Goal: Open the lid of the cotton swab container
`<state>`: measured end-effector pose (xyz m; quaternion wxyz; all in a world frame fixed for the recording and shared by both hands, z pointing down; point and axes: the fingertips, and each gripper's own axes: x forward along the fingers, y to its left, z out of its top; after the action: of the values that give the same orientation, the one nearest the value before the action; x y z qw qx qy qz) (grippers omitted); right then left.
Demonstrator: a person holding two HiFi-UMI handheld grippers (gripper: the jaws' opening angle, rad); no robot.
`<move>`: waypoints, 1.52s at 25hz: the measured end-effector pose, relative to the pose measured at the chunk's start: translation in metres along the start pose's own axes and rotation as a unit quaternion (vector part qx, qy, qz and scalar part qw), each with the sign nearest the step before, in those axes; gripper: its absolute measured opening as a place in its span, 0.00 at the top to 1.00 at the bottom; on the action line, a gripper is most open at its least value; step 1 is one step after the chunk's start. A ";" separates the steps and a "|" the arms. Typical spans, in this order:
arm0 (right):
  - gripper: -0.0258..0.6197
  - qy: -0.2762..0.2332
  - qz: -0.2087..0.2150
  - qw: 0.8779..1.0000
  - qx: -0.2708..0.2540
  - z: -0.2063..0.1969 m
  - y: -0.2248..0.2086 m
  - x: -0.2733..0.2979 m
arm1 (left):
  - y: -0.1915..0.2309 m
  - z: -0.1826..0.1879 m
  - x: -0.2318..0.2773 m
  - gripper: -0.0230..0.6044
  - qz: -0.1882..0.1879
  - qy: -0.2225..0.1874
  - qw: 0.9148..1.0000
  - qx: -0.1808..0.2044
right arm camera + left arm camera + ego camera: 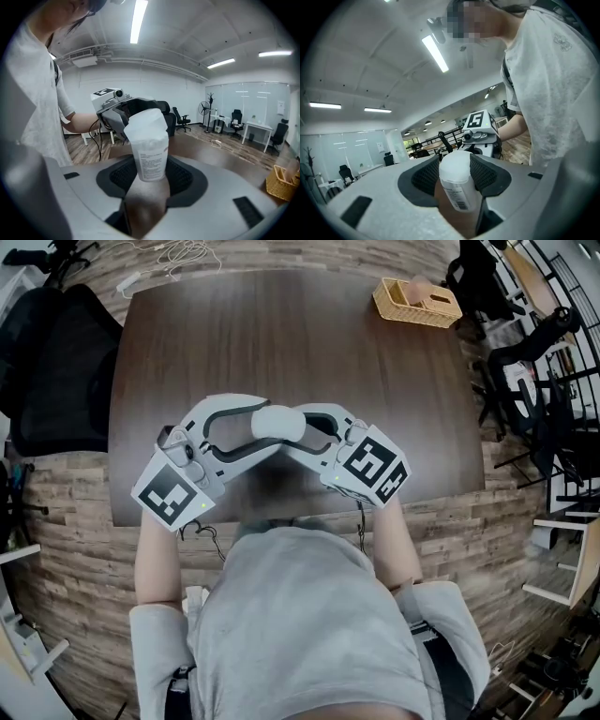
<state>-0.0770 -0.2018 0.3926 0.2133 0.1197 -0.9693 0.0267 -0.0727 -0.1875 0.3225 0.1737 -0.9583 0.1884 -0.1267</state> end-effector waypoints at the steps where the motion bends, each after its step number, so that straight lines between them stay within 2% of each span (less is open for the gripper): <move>1: 0.67 -0.001 -0.003 1.000 0.002 0.000 -0.001 0.000 | 0.001 0.000 0.000 0.64 0.001 0.002 1.000 0.004; 7: 0.67 -0.014 -0.034 0.999 -0.002 0.005 -0.002 0.000 | 0.001 0.000 -0.010 0.63 0.024 0.006 1.000 0.009; 10: 0.67 -0.016 -0.049 0.999 -0.005 0.006 -0.003 0.000 | 0.000 0.009 -0.016 0.63 0.028 -0.025 0.999 -0.010; 13: 0.67 -0.023 -0.070 0.997 0.003 0.006 -0.010 -0.003 | 0.002 0.026 -0.025 0.71 0.042 -0.078 0.995 -0.044; 16: 0.67 -0.023 -0.078 0.997 0.000 0.007 -0.013 -0.005 | 0.002 0.029 -0.027 0.72 0.049 -0.080 0.995 -0.041; 20: 0.67 -0.033 -0.095 0.995 -0.002 0.009 -0.016 -0.007 | 0.007 0.030 -0.029 0.72 0.076 -0.091 0.991 -0.066; 26: 0.67 -0.056 -0.134 0.989 0.021 0.010 -0.027 -0.015 | 0.024 0.035 -0.043 0.72 0.158 -0.120 0.974 -0.112; 30: 0.67 -0.066 -0.154 0.986 0.024 0.011 -0.033 -0.021 | 0.033 0.023 -0.051 0.72 0.219 -0.099 0.964 -0.115; 38: 0.67 -0.101 -0.192 0.976 0.026 0.022 -0.037 -0.040 | 0.036 0.005 -0.072 0.75 0.324 -0.067 0.932 -0.148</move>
<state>-0.0422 -0.2312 0.3559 0.1125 0.3109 -0.9437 -0.0014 -0.1472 -0.1883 0.2912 0.0736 -0.8662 0.4933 0.0307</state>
